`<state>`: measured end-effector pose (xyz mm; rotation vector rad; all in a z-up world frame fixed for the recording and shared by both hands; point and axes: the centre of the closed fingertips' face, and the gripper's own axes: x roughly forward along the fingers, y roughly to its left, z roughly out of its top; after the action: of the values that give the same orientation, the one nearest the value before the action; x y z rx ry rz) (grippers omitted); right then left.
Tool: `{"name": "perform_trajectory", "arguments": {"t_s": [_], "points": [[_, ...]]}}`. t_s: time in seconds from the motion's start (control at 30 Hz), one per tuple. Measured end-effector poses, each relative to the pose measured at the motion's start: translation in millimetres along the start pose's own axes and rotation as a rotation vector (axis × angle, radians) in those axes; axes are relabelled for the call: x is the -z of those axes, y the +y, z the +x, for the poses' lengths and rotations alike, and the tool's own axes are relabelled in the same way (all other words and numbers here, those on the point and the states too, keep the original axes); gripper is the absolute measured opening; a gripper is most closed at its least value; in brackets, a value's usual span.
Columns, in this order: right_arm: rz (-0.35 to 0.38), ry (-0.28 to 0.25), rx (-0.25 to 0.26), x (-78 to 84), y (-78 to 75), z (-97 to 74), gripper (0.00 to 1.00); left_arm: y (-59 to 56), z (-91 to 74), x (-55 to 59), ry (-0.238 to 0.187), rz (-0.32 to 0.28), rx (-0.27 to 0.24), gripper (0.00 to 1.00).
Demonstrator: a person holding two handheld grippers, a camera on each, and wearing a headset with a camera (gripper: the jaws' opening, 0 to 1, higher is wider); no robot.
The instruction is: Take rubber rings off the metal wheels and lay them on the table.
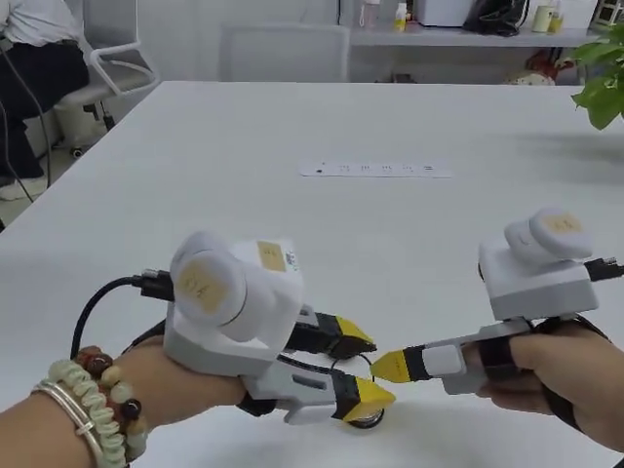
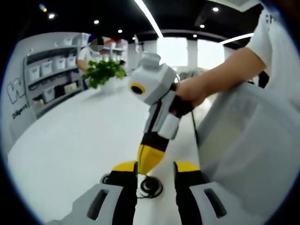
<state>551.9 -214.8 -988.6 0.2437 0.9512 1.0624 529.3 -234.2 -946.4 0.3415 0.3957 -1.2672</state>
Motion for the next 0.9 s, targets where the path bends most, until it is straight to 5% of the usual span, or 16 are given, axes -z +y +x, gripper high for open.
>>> {"name": "perform_trajectory", "arguments": {"t_s": [0.13,0.23,0.43,0.9], "points": [[-0.011,-0.010,-0.010,-4.3,1.3,-1.2,0.00,0.7,-6.1,-15.4,-0.022,0.006,-0.001,0.47],[-0.024,-0.017,-0.011,-7.7,4.1,-2.2,0.00,1.8,-14.3,-23.6,-0.023,0.036,-0.011,0.48],[-0.044,-0.037,-0.035,-13.8,14.5,-1.6,0.00,10.5,-48.7,-36.5,-0.057,0.006,-0.070,0.58],[-0.043,-0.077,-0.102,-23.5,38.4,1.3,0.00,25.8,-133.2,-9.7,-0.078,-0.087,-0.290,0.78]]}}
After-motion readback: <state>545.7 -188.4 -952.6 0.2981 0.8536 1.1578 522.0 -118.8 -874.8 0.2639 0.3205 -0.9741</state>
